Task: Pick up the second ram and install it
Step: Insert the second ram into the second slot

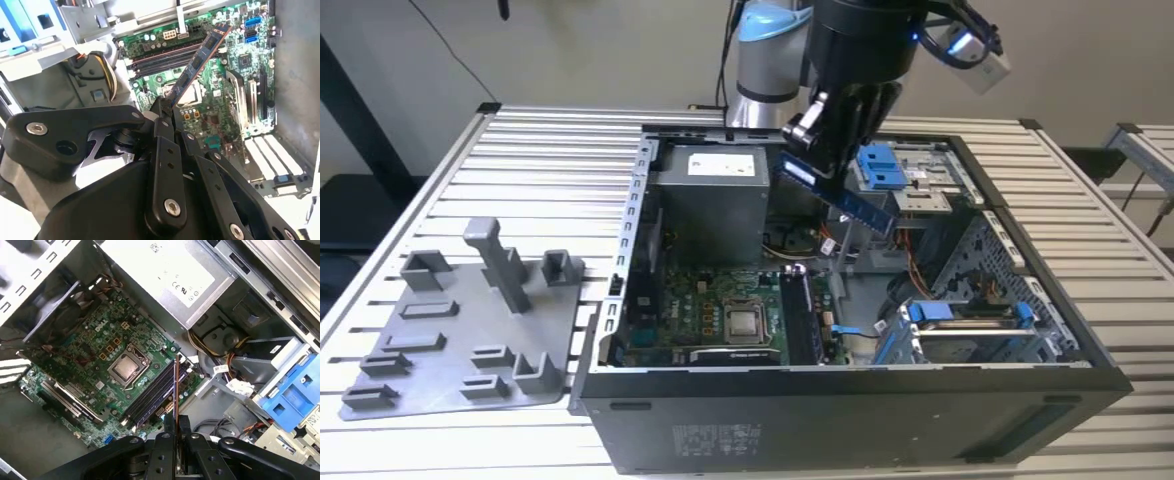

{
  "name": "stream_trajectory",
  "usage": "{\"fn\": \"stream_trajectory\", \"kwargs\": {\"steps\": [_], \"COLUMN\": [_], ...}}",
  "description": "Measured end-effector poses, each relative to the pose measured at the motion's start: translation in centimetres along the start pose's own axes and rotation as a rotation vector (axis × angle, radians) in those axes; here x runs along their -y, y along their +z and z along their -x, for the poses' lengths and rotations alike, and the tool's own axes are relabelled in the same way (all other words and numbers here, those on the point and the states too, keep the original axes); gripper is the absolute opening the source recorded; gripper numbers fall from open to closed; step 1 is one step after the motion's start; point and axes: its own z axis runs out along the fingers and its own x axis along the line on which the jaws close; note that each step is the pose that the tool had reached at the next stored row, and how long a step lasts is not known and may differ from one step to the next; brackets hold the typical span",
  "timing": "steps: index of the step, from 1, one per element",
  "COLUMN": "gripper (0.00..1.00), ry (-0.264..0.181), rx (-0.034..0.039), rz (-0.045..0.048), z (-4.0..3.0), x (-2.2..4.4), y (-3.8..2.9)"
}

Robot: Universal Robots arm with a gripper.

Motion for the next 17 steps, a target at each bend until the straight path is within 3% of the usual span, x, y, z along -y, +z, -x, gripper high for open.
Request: {"fn": "stream_trajectory", "kwargs": {"steps": [17], "gripper": [0.14], "ry": [0.214], "rx": [0.0017], "rz": [-0.011], "z": [-0.02], "x": [-0.01], "y": [0.1]}}
